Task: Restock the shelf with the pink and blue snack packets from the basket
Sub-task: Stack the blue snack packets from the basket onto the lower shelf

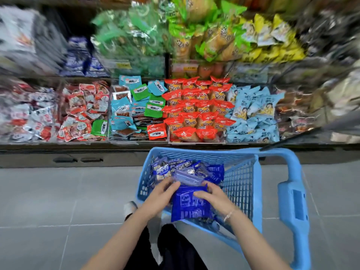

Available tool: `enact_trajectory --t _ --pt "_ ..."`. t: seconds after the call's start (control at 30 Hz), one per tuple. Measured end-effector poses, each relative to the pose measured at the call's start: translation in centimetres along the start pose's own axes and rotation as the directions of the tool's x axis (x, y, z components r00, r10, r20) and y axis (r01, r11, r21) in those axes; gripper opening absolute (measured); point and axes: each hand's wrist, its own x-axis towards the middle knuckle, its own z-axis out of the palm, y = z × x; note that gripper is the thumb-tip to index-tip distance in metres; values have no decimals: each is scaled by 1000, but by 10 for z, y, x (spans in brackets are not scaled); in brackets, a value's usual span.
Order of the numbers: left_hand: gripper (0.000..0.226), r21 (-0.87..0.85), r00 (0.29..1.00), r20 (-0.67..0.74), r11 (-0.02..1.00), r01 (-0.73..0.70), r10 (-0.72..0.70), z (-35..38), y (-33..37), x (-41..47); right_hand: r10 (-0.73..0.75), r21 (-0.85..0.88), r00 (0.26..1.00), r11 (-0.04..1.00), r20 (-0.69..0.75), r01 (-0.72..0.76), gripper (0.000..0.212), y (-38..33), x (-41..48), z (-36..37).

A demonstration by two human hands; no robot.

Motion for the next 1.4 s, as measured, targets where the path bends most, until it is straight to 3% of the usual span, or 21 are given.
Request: enact_trajectory --t 0.13,0.2,0.27,0.37,0.47,0.53,0.6,0.63,0.67,0.73,0.77,0.83,0.93,0.97,1.03,1.07,1.13,1.23,1.33,1.4 --pt "10 -163 997 -69 986 26 -38 -7 13 -1 -69 226 997 971 -33 75 66 -15 -4 17" --pt "26 -205 995 -70 977 56 -72 -11 17 -3 -77 280 992 954 -101 103 68 -25 -5 23" --pt "42 -257 992 -78 963 80 -103 -14 22 -5 -54 371 983 921 -173 116 57 -37 -6 28" --pt "49 -292 984 -124 952 90 -131 -19 31 -6 -46 416 937 888 -346 197 55 -60 -13 29" --pt "53 -386 973 -89 908 163 -212 -26 40 -9 -313 202 805 863 -504 462 18 -82 -30 29" --pt "65 -420 979 -31 891 172 -204 -29 45 -11 -621 -176 651 768 -436 616 27 -91 -41 32" --pt "75 -472 988 28 869 147 -152 -29 48 -12 -858 -655 485 466 -169 596 28 -93 -44 43" --pt "75 -503 992 50 855 122 -112 -28 50 -13 -897 -788 440 295 -34 540 28 -92 -45 50" --pt "70 -535 996 59 840 90 -69 -26 51 -14 -895 -842 442 190 63 505 28 -89 -44 55" --pt "51 -600 1000 -2 800 14 -20 -25 51 -15 -846 -842 506 144 167 520 35 -84 -44 59" --pt "41 -624 999 -49 782 -14 -22 -26 51 -15 -814 -807 551 193 186 558 41 -82 -44 59" --pt "29 -640 995 -98 767 -42 -27 -28 49 -15 -780 -663 621 421 85 620 41 -82 -47 58" --pt "24 -598 995 -101 800 -48 -16 -29 48 -15 -689 -417 672 714 -272 563 29 -82 -43 53" --pt "24 -585 995 -96 810 -43 -16 -28 48 -15 -595 -316 721 803 -355 506 33 -83 -41 50" --pt "27 -578 998 -69 816 -36 -5 -24 49 -15 -320 -58 884 946 -340 320 46 -83 -37 47" --pt "30 -585 999 -53 810 -36 6 -22 49 -14 -194 64 943 974 -271 219 50 -82 -36 49" --pt "39 -622 999 -28 782 -45 35 -15 47 -12 -40 323 991 943 -129 80 44 -76 -34 57" --pt "66 -622 999 -40 782 -25 0 -9 44 -9 24 599 999 801 -36 2 32 -69 -33 64" --pt "69 -491 1000 -22 871 -24 14 -11 39 -9 -23 576 997 815 -75 62 18 -62 -35 58" --pt "48 -394 998 -51 917 -65 49 -17 38 -10 -89 368 989 921 -119 128 25 -60 -35 47"
